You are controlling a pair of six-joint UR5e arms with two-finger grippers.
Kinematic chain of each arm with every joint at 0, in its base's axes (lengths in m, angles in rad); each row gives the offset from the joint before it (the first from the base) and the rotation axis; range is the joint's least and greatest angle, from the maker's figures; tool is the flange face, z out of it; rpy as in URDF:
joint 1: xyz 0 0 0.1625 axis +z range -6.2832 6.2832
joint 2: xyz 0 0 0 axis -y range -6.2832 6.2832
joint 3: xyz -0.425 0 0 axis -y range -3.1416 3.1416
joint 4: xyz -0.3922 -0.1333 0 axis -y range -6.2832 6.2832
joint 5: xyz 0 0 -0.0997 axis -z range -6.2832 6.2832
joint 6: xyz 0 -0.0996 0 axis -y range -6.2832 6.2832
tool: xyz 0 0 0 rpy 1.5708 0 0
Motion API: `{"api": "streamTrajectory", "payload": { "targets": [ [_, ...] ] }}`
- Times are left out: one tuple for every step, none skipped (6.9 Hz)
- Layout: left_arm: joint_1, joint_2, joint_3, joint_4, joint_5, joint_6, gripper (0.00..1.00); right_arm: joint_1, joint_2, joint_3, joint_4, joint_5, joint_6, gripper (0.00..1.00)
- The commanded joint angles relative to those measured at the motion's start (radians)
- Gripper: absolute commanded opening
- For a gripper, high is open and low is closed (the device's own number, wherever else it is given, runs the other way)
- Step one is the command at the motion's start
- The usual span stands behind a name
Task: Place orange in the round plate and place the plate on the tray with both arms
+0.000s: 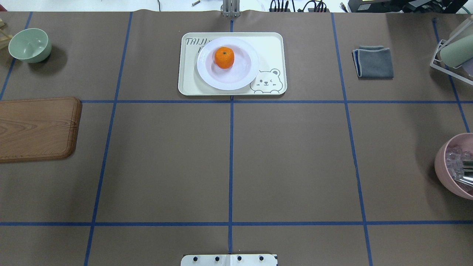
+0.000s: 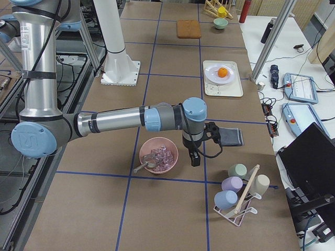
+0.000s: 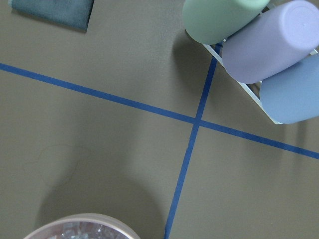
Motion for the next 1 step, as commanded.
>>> {"api": "streamTrajectory", "payload": {
  "targets": [
    [0.002,0.000,0.000,0.000,0.000,0.000,0.98,0.000,0.000,0.004,-0.001,0.000,0.000,1.00]
  ]
}}
